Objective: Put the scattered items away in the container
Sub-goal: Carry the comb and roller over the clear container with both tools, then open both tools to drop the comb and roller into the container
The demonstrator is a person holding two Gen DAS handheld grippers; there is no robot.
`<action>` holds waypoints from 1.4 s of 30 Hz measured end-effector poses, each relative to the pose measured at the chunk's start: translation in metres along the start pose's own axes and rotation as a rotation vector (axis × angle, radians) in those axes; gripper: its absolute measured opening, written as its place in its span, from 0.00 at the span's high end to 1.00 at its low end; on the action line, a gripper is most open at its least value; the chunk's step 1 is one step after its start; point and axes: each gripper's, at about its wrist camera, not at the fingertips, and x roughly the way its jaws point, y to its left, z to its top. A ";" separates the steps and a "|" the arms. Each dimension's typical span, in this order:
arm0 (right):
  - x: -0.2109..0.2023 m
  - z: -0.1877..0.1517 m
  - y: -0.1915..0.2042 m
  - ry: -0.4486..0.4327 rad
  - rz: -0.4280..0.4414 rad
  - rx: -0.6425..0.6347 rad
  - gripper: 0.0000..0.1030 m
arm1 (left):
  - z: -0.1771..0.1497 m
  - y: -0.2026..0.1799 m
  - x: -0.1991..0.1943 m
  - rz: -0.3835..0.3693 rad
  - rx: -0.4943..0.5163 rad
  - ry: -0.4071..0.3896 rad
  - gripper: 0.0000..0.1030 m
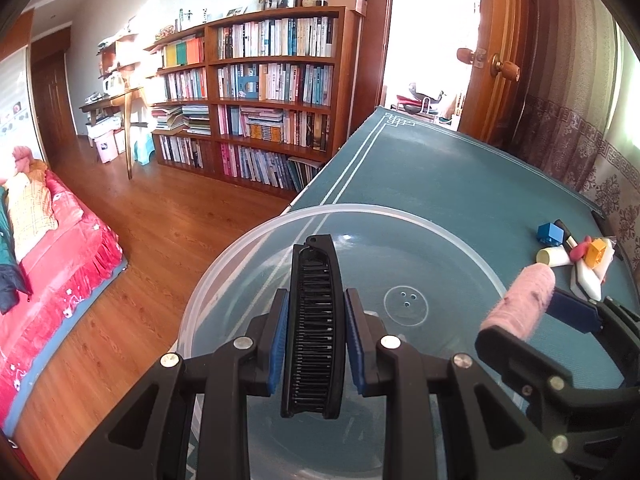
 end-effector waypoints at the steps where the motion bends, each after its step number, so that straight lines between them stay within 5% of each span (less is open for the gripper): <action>1: 0.001 0.000 0.000 0.003 0.001 0.000 0.26 | 0.001 0.001 0.000 -0.002 -0.002 0.001 0.70; 3: 0.002 0.000 0.000 0.010 -0.003 -0.001 0.26 | 0.001 0.001 0.000 -0.008 -0.003 0.001 0.67; 8: 0.008 -0.001 -0.008 0.027 -0.003 0.028 0.26 | 0.002 0.007 -0.002 0.012 -0.027 -0.012 0.22; 42: -0.017 -0.015 0.001 -0.011 0.044 0.001 0.26 | 0.010 -0.007 -0.013 0.048 -0.001 -0.021 0.19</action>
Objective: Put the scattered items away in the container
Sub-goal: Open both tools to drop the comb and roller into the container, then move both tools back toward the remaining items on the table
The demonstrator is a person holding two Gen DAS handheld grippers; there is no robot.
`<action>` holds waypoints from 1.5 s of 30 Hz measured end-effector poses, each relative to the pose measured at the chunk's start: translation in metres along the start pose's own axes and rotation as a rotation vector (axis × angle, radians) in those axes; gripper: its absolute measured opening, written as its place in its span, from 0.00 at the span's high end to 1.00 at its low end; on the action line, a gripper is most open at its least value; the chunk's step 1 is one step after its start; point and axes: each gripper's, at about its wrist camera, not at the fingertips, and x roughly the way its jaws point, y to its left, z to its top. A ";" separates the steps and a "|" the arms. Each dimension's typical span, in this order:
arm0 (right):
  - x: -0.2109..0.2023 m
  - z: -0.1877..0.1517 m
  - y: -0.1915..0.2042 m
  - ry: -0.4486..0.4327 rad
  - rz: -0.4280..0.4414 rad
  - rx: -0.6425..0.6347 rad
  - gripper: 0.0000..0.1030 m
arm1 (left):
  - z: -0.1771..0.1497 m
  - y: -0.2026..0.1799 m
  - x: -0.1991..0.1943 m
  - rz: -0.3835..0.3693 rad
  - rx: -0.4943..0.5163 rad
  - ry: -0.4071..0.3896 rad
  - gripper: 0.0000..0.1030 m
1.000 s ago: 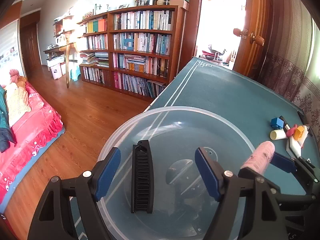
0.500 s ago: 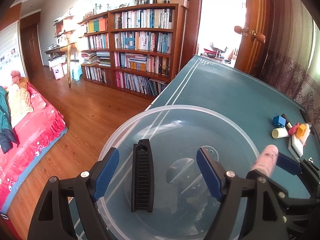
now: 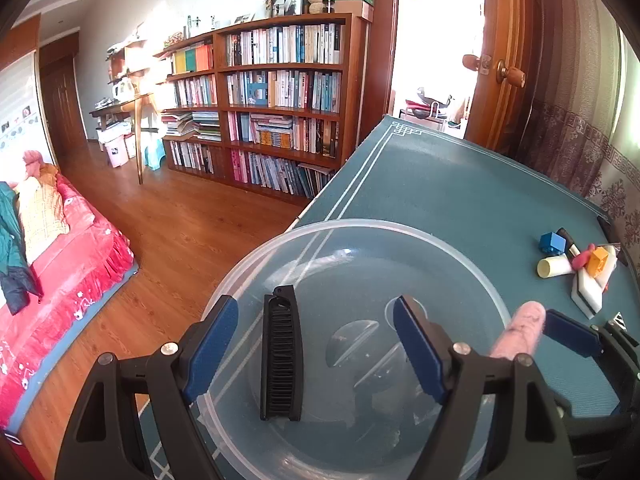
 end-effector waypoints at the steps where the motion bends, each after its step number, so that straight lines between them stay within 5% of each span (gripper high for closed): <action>1: 0.000 -0.001 0.001 0.001 0.008 -0.009 0.26 | 0.000 -0.001 -0.001 0.001 0.001 -0.002 0.19; 7: -0.002 -0.007 0.018 0.009 0.047 -0.095 0.26 | 0.003 -0.005 -0.009 0.013 0.009 -0.031 0.00; 20: -0.017 -0.014 -0.002 -0.010 0.002 -0.012 0.26 | 0.004 -0.012 -0.015 0.016 0.023 -0.054 0.00; 45: -0.065 -0.050 -0.109 -0.044 -0.129 0.279 0.26 | -0.003 -0.086 -0.021 -0.023 0.153 -0.040 0.00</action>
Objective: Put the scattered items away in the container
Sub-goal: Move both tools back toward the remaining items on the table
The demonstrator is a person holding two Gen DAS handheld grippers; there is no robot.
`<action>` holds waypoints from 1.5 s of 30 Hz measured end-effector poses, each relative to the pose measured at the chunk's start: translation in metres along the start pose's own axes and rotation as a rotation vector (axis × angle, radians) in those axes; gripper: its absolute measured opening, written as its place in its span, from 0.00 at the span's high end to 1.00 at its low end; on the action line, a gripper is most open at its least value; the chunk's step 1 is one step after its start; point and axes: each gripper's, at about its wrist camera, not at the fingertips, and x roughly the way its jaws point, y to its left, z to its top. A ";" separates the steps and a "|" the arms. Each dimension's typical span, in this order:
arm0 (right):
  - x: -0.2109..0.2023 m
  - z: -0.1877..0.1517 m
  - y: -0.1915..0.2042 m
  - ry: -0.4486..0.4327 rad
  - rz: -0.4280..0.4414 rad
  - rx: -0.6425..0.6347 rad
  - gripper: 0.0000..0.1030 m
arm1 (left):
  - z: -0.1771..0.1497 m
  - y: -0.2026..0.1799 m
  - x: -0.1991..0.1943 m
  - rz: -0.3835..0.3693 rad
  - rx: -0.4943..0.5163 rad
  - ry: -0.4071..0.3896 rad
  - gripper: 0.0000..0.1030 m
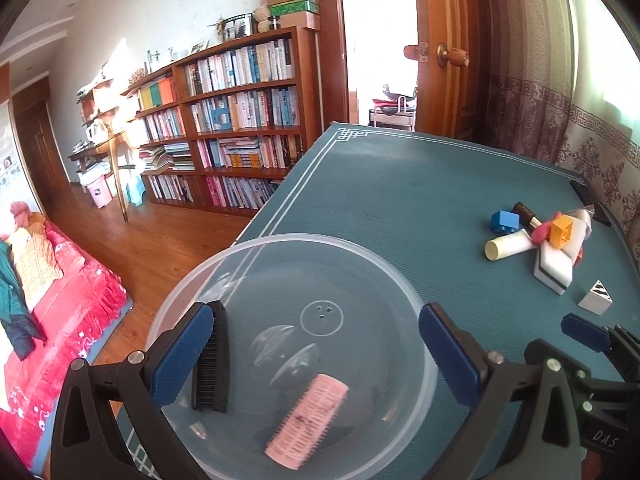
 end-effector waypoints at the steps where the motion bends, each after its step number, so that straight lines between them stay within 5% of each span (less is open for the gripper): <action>1: -0.002 0.000 -0.004 -0.003 -0.008 0.006 0.26 | 0.000 -0.004 0.000 -0.002 0.009 0.000 0.00; 25: -0.043 -0.015 -0.095 -0.059 -0.213 0.136 0.26 | -0.004 -0.088 0.007 -0.081 0.158 0.033 0.00; 45: -0.050 -0.024 -0.136 -0.037 -0.285 0.202 0.26 | -0.005 -0.129 0.023 -0.140 0.203 0.086 0.00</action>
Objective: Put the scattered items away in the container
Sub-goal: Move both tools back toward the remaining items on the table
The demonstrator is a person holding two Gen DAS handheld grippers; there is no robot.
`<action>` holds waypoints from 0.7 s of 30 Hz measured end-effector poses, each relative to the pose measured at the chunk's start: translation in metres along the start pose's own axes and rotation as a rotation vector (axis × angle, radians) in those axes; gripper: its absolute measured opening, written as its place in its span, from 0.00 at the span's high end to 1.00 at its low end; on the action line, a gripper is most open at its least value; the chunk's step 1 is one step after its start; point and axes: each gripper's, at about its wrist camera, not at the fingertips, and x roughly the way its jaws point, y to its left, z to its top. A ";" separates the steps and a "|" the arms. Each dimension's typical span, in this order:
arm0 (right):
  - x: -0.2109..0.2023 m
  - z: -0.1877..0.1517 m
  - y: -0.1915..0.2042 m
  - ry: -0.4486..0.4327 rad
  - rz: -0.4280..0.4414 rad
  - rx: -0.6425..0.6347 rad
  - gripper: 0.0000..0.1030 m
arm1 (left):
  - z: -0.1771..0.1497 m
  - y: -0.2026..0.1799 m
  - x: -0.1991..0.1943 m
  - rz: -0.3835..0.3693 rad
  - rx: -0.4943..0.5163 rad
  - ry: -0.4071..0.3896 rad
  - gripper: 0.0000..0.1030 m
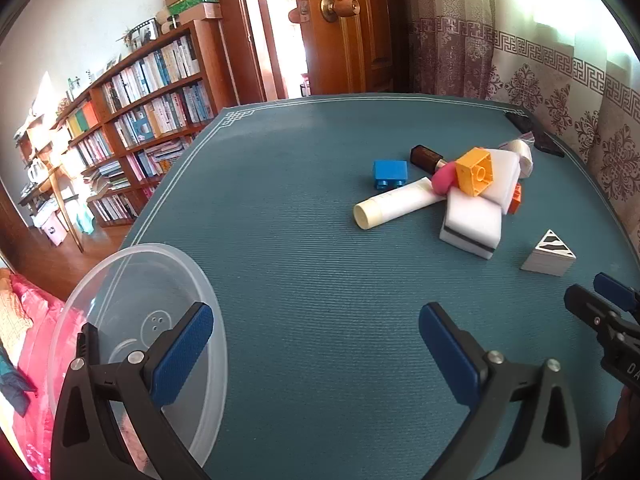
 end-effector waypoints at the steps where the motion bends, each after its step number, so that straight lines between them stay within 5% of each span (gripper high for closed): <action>1: 0.000 0.000 -0.002 0.001 -0.005 0.005 0.26 | 0.001 -0.002 0.001 -0.003 0.002 0.001 0.00; 21: 0.043 0.025 0.011 0.064 -0.033 -0.043 0.26 | 0.031 -0.015 0.042 -0.043 0.043 0.042 0.00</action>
